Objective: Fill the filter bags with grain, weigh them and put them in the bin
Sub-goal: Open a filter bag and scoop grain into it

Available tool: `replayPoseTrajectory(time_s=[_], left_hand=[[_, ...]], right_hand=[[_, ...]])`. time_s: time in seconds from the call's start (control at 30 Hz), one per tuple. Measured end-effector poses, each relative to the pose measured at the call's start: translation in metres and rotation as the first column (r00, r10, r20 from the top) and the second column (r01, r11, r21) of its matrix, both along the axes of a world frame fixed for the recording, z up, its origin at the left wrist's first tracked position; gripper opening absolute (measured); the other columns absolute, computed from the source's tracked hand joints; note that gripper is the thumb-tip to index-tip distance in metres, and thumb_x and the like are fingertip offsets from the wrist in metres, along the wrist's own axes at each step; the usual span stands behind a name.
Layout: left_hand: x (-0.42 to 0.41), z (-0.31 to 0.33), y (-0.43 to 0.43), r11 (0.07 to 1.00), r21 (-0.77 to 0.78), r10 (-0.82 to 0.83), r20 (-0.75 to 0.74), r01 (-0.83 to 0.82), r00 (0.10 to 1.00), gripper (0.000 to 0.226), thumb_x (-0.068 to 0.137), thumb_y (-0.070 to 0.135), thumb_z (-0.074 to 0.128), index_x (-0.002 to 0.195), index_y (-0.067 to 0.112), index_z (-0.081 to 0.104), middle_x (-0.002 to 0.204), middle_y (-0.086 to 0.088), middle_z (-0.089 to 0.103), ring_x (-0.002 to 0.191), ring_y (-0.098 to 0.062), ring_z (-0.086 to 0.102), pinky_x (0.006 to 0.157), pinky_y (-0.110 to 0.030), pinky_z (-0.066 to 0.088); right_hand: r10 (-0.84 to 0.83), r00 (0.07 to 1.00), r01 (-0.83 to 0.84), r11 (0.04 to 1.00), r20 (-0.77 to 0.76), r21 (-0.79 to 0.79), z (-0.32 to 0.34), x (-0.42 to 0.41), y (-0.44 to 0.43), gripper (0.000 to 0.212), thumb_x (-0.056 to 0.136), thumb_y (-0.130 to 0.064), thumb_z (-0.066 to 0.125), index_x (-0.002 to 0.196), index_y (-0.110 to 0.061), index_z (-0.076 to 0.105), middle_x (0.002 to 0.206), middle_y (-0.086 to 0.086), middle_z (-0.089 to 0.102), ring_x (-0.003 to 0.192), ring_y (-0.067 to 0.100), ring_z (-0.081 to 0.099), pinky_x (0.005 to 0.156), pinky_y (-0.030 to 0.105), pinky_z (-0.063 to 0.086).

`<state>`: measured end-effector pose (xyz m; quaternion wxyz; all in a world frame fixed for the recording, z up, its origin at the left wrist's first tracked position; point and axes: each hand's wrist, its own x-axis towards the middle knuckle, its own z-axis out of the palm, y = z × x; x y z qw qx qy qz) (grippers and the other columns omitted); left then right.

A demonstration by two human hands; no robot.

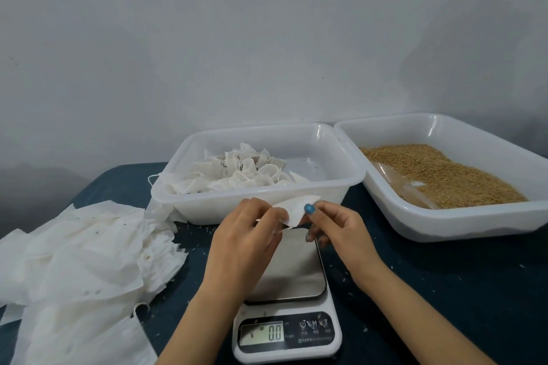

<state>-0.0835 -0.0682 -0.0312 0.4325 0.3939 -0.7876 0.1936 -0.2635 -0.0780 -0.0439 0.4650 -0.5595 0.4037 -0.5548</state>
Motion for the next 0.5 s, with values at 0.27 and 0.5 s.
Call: replayPoseTrajectory(time_s=[0.27,0.5], left_hand=[[-0.003,-0.0023,0.0036,0.985,0.173,-0.027,-0.011,0.028,1.0,0.042,0.079,0.032,0.076,0.116,0.015,0.067,0.11,-0.001,0.061,0.093,-0.018,0.061,0.075,-0.031,0.051],[-0.0063,-0.0056,0.0042,0.984,0.161,-0.077,-0.026,0.08,0.997,0.025,0.09,0.027,0.062,0.106,0.012,0.072,0.098,0.003,0.07,0.089,-0.016,0.063,0.075,-0.032,0.052]], right_hand=[[0.04,0.999,-0.044,0.994,-0.035,-0.099,0.0003,-0.0016,-0.0008,0.012,0.09,-0.006,0.066,0.083,-0.011,0.073,0.069,-0.006,0.069,0.056,0.002,0.058,0.055,0.012,0.045],[0.059,0.993,-0.074,0.985,-0.099,-0.158,-0.0016,-0.0004,0.0004,0.007,0.088,-0.009,0.07,0.082,-0.013,0.073,0.077,0.0,0.071,0.067,0.007,0.064,0.062,0.02,0.052]])
